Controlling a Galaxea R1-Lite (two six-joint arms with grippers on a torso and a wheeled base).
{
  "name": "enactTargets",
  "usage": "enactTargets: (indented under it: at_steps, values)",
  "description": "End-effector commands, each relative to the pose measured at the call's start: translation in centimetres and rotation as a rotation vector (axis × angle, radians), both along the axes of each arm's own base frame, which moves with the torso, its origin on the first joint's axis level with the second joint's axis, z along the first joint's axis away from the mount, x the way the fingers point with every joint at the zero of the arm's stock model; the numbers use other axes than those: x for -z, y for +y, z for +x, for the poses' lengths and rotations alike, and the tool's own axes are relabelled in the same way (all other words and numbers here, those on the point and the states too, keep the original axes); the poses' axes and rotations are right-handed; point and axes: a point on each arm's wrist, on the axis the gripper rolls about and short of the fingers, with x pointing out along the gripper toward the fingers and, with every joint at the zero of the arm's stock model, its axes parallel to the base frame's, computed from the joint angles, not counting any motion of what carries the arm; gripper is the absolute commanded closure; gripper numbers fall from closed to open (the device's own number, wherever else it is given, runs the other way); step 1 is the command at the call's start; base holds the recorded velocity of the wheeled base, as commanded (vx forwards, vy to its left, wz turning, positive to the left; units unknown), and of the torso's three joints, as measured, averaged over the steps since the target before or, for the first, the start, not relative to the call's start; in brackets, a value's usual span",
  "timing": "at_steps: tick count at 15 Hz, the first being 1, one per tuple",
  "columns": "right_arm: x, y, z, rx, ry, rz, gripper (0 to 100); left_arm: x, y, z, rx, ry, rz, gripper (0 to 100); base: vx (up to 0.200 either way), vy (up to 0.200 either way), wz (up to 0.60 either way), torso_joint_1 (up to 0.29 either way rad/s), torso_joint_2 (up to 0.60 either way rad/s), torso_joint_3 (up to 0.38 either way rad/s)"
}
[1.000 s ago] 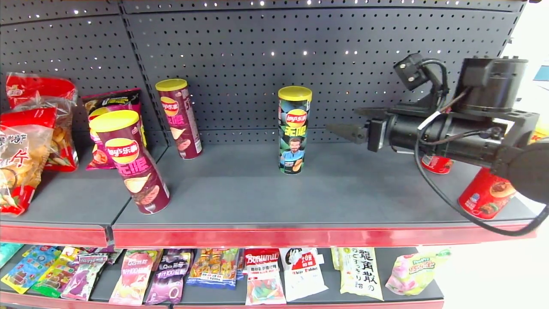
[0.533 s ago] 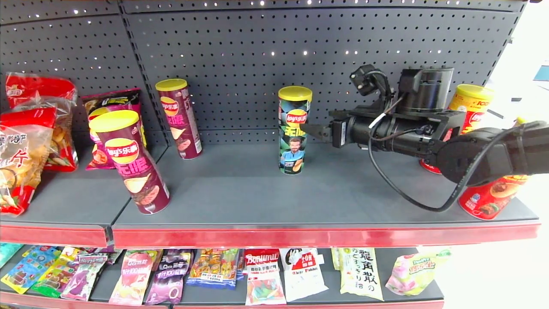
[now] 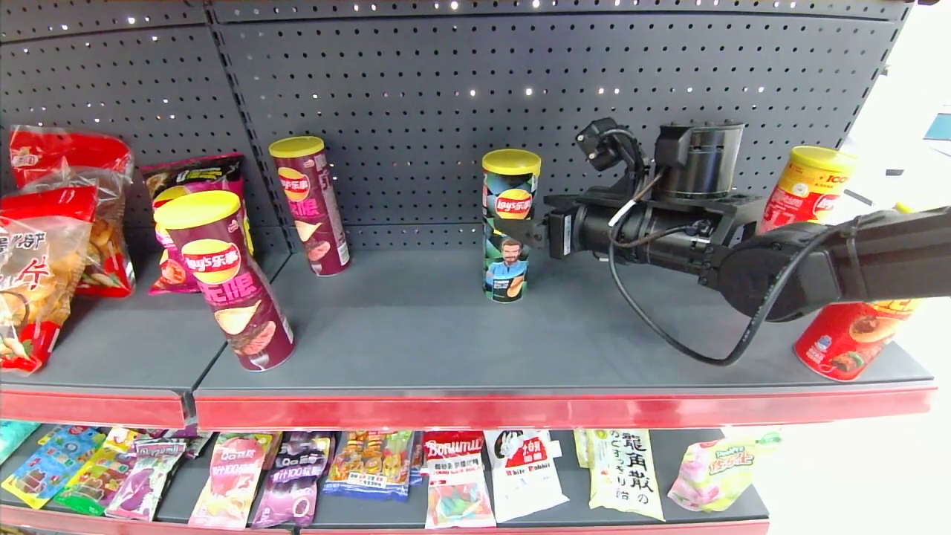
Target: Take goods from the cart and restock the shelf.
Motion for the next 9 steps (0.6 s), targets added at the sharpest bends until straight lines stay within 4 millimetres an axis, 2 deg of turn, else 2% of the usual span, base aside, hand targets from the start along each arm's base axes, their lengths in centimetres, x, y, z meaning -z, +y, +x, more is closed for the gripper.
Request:
enactTargets:
  at_steps: [1, 3, 9]
  values:
    - [0.0, 1.0, 0.5, -0.014, -0.009, 0.011, 0, 0.0, 0.0, 0.0, 0.000, 0.003, 0.000, 100, 0.000, 0.000, 0.00, 0.000, 0.00, 0.000]
    - [0.0, 1.5, 1.5, -0.010, -0.022, 0.016, 0, 0.0, 0.0, 0.0, 0.000, 0.003, 0.000, 100, 0.000, 0.000, 0.00, 0.000, 0.00, 0.000]
    - [0.7, 2.2, 2.5, -0.010, -0.022, 0.016, 0, 0.0, 0.0, 0.0, 0.000, 0.003, 0.000, 100, 0.000, 0.000, 0.00, 0.000, 0.00, 0.000]
